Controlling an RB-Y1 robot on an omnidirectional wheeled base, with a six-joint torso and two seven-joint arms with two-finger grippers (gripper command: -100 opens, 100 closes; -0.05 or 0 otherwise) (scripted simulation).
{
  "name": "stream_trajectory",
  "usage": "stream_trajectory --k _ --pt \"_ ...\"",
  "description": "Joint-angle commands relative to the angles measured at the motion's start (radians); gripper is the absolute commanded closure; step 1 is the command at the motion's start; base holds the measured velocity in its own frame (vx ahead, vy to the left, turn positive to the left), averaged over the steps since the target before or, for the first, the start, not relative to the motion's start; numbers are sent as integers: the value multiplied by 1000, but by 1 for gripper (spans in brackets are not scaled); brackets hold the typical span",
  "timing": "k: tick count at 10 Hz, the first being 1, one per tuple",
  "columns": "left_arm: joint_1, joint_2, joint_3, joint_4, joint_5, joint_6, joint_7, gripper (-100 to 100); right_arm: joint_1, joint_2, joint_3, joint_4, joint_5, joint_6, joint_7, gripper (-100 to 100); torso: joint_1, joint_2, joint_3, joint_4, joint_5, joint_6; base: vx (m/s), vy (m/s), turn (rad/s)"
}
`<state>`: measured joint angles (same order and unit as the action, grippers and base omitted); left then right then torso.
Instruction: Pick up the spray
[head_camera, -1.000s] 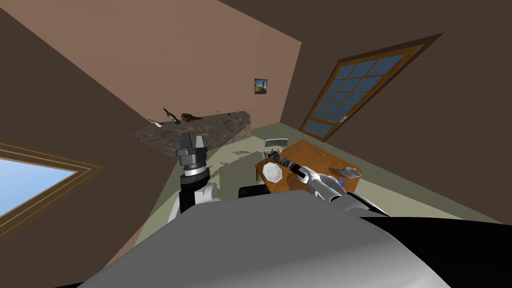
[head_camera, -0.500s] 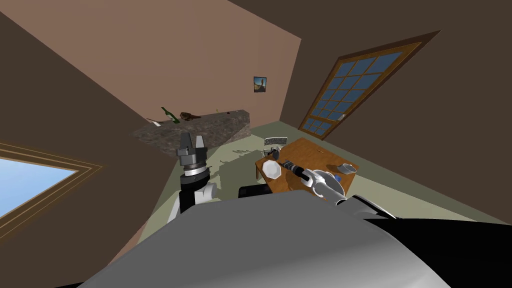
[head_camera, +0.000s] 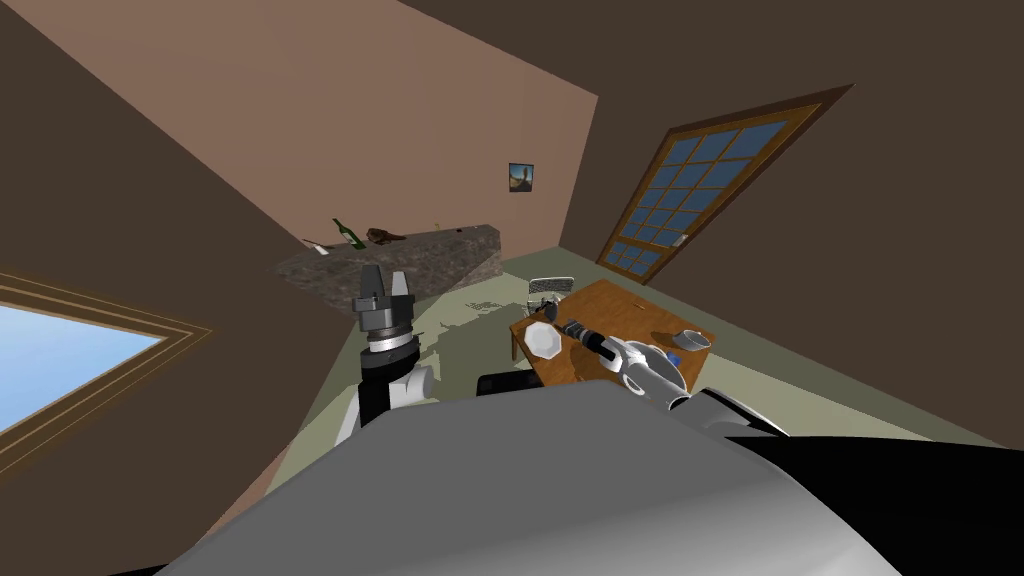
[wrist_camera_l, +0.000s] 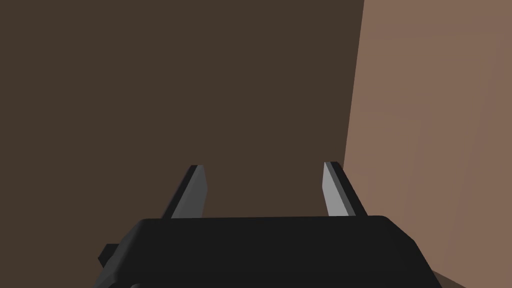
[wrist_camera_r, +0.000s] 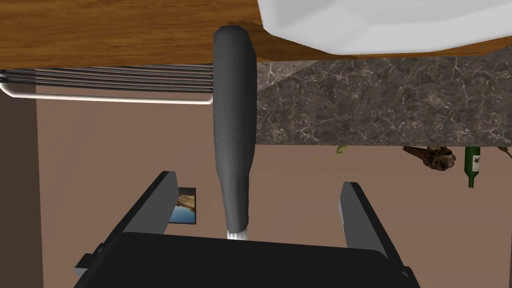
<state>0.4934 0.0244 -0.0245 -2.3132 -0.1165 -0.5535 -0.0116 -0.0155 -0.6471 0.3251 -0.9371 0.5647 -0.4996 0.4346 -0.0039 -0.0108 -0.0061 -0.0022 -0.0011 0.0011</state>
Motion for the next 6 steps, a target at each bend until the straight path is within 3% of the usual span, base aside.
stream_trajectory --k 1,3,4,5,6 --pt "0 0 0 0 0 0 0 0 -14 12 -11 3 18 -2 28 -100 0 0 0 0 0 0 125 -7 -54" --pt "0 0 0 0 0 0 0 0 -24 20 -19 15 24 -8 40 -100 4 3 1 0 1 0 70 -2 -10" --pt "0 0 0 0 0 0 0 0 -26 21 -21 18 25 -12 46 0 4 6 3 1 1 0 9 0 1" --pt "0 0 0 0 0 0 0 0 -39 40 -70 61 -25 24 96 -100 4 9 5 2 1 0 -70 37 233" --pt "-1 0 0 0 0 0 0 0 -39 40 -96 61 -38 24 117 -100 6 13 7 3 1 -1 -83 45 273"
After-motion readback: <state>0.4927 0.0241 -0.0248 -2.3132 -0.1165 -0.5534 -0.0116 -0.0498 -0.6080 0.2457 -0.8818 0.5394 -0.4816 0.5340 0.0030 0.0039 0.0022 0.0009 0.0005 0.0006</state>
